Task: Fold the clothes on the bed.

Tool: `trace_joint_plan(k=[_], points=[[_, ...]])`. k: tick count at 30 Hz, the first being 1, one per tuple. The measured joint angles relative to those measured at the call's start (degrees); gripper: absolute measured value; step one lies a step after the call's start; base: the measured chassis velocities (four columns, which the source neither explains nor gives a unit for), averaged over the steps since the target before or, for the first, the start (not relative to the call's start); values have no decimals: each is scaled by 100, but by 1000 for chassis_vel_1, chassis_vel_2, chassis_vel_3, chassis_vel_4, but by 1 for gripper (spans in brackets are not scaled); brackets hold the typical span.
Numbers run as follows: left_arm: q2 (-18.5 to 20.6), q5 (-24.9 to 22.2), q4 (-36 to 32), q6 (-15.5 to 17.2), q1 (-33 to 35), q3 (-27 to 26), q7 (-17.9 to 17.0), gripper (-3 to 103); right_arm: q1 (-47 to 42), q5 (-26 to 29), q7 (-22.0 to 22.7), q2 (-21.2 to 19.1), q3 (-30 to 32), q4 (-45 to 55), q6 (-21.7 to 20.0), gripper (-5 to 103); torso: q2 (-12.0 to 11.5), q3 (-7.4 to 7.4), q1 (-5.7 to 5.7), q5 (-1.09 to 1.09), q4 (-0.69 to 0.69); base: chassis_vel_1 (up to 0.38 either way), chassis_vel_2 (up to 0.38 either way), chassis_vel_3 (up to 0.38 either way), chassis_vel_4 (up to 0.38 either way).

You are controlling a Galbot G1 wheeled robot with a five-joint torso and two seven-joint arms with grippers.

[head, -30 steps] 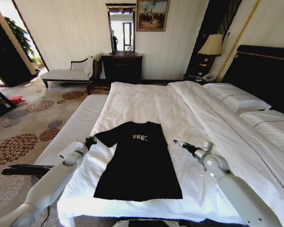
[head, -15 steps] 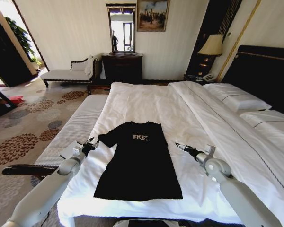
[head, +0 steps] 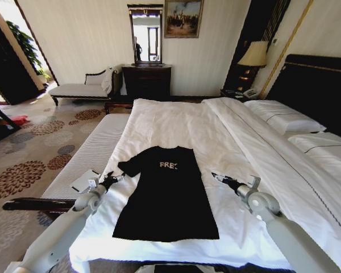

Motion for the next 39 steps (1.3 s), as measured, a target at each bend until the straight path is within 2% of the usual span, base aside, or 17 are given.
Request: trace_joint_plan(k=[6,7,8,10,13,16,27,28,29,32,33,35,36,38,39], points=[[-5,-322,17,31,-66,-33,27,91,7,-13,5,-21,1,-11,0,100,0,0,0,0,-1,0,0,0,0],[27,-389,0,58,-63,-50,27,85,7,-17,8,-21,0,-11,0,100,0,0,0,-1,-1,0,0,0,0],[83,-422,-21,79,-44,-69,28,85,9,-18,12,-21,-1,-9,0,100,0,0,0,0,-2,0,0,0,0],[203,-433,-35,100,33,-91,47,74,19,-20,25,-19,-1,1,-1,100,-1,0,0,0,1,0,0,0,0],[266,-433,-33,100,84,-112,70,69,30,-20,25,-20,-1,0,-1,100,0,0,0,-1,1,0,0,0,0],[262,-469,11,106,100,-147,91,68,49,-19,20,-26,-8,-35,-1,100,0,0,0,0,2,0,0,0,0],[-144,-650,208,179,-187,-73,90,61,13,-28,16,-60,-29,-8,-1,100,-1,0,0,-1,-1,0,0,0,0],[-152,-667,225,179,-198,-73,90,57,7,-28,16,-71,-22,-8,-1,100,-1,0,0,0,-1,0,0,0,0],[-159,-676,251,179,-213,-73,91,57,6,-28,15,-83,-18,-8,-1,100,0,0,0,0,-1,0,0,0,0],[-199,-725,413,169,-284,-83,91,43,20,-26,12,-121,-15,-9,-1,100,-1,0,0,0,0,0,0,0,0],[-199,-725,413,169,-284,-83,91,43,20,-26,12,-121,-15,-9,-1,100,-1,0,0,0,0,0,0,0,0],[-225,-754,489,133,-328,-105,91,34,23,-26,11,-128,-22,-10,-1,100,0,1,0,0,0,0,0,0,0],[-239,-755,526,111,-352,-113,89,34,23,-26,11,-128,-30,-10,-1,100,-1,1,1,0,0,0,0,0,0],[-254,-755,575,84,-382,-117,88,23,28,-27,11,-126,-40,-11,-1,100,-1,0,0,0,0,0,0,0,0],[-254,-755,575,84,-382,-117,88,23,28,-27,11,-126,-40,-11,-1,100,-1,0,0,0,0,0,0,0,0]])
